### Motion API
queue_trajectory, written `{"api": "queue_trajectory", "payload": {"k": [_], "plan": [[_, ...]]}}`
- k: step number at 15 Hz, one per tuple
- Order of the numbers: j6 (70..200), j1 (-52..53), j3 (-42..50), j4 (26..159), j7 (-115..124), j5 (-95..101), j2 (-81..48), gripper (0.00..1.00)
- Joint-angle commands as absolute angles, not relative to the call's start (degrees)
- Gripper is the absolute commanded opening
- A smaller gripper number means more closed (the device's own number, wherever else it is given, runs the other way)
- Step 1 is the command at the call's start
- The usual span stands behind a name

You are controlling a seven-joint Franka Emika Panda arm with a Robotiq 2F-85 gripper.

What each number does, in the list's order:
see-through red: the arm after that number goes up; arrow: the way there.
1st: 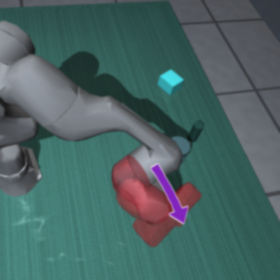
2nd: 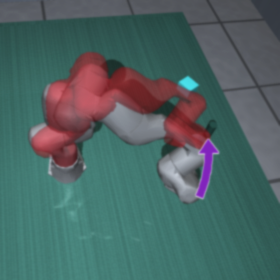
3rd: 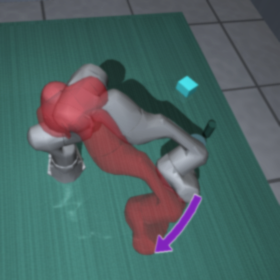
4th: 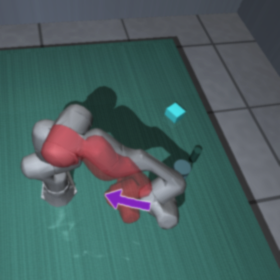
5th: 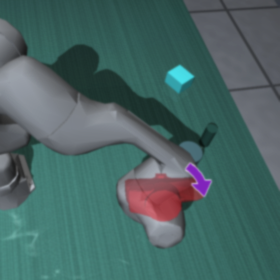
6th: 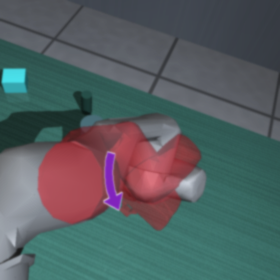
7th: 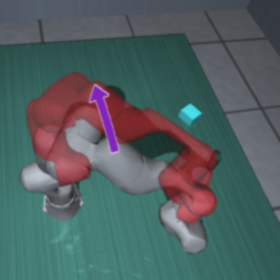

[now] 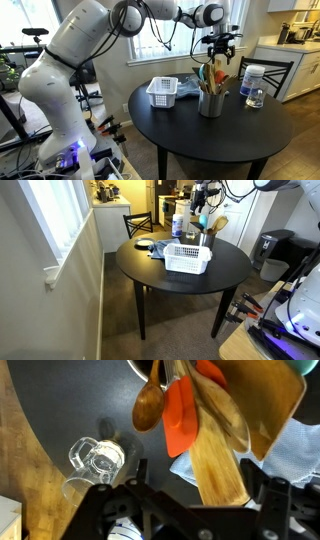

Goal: Put a spatula in the basket

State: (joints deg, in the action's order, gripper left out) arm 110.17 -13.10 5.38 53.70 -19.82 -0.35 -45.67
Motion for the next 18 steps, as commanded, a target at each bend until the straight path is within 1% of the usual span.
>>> {"api": "queue_trajectory", "payload": {"k": [1, 2, 6, 9, 13, 14, 18], "plan": [[107.70, -13.34, 5.40, 48.54, -20.13, -0.32, -48.60, 0.60], [107.48, -13.34, 5.38, 47.92, -20.23, -0.33, -48.97, 0.53], [105.96, -13.14, 5.69, 46.10, -20.50, 0.18, -49.14, 0.28], [102.84, -12.86, 6.56, 45.09, -19.74, 0.91, -48.75, 0.07], [100.54, -12.87, 7.85, 43.74, -19.52, 1.84, -48.48, 0.02], [99.99, -12.75, 8.33, 43.67, -19.53, 2.18, -48.22, 0.05], [95.30, -11.87, 9.56, 43.73, -20.15, 3.11, -45.67, 0.05]]}}
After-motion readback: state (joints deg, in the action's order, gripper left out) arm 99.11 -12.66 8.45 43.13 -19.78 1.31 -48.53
